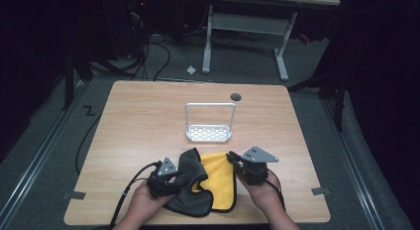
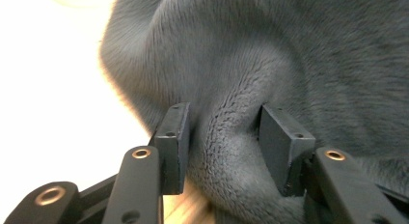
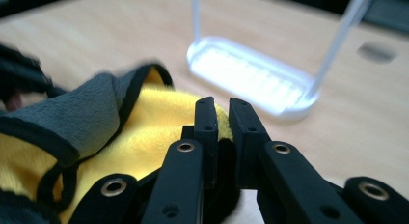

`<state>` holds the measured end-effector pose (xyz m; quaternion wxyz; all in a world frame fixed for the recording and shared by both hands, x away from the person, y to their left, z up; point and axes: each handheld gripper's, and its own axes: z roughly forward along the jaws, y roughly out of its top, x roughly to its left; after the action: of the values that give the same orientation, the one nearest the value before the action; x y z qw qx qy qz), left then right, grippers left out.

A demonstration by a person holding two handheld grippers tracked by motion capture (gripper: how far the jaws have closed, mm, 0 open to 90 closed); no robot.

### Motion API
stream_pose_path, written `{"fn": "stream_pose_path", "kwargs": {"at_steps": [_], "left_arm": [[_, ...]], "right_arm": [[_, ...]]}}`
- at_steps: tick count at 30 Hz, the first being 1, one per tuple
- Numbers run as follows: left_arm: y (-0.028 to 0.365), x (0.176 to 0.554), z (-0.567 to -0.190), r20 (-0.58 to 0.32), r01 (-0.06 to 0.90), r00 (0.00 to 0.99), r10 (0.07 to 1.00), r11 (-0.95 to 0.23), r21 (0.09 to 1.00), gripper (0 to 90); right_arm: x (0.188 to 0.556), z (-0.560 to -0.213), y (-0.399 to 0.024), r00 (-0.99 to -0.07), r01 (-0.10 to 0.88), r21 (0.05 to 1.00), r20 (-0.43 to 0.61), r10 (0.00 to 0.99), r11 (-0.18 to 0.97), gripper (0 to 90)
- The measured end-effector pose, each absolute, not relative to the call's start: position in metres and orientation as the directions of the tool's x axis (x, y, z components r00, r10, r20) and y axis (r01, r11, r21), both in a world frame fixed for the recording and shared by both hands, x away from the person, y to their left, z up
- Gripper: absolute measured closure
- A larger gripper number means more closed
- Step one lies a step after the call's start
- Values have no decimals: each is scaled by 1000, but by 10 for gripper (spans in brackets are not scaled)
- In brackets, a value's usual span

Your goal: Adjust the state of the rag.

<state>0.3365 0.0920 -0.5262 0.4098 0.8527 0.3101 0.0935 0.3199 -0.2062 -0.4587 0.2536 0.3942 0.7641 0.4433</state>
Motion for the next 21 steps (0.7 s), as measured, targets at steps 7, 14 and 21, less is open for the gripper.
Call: {"fn": "stream_pose_path", "kwargs": {"at_steps": [7,14,21], "left_arm": [[98,339,-519,-90,473,749,657,-434,766,492],[94,330,-490,-151,437,762,630,-328,837,424],[55,311,-480,-175,398,825,537,-334,854,280]], "right_arm": [[333,-482,-222,-506,472,833,-11,863,288,688],[336,-491,-230,-490,506,816,7,872,278,661],[341,-498,-232,-481,529,802,14,877,278,591]]}}
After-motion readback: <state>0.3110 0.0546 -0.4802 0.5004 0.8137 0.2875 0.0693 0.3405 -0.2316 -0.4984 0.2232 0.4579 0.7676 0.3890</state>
